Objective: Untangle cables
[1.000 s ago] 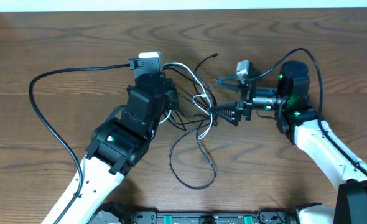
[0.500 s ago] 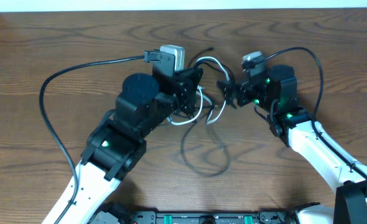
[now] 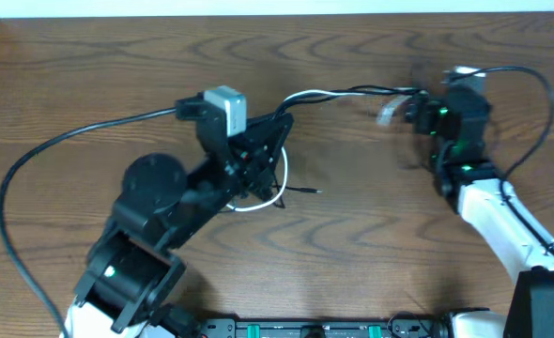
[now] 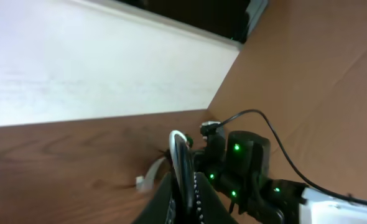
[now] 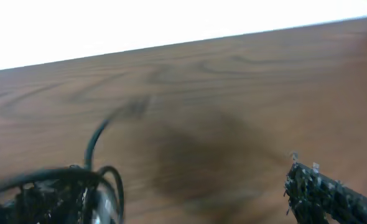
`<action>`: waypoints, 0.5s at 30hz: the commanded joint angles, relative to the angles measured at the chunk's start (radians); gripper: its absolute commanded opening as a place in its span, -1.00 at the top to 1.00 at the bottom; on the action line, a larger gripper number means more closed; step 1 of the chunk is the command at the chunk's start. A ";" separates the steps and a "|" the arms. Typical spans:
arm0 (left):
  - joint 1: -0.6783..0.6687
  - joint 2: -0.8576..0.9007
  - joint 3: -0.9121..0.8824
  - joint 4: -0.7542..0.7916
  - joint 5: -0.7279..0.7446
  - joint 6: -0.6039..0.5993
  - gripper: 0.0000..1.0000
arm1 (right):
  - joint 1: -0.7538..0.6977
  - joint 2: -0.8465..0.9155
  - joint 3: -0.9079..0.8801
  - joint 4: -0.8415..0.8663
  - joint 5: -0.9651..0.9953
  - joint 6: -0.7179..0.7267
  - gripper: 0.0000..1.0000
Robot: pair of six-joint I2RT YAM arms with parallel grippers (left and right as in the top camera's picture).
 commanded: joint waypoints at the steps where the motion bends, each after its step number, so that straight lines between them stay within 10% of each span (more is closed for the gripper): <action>1: 0.004 -0.061 0.006 0.001 0.013 0.003 0.85 | -0.085 0.006 0.006 -0.005 0.070 0.021 -0.98; 15: 0.005 -0.192 0.006 -0.159 -0.422 0.067 0.85 | -0.339 0.006 0.006 -0.101 0.066 0.021 -0.98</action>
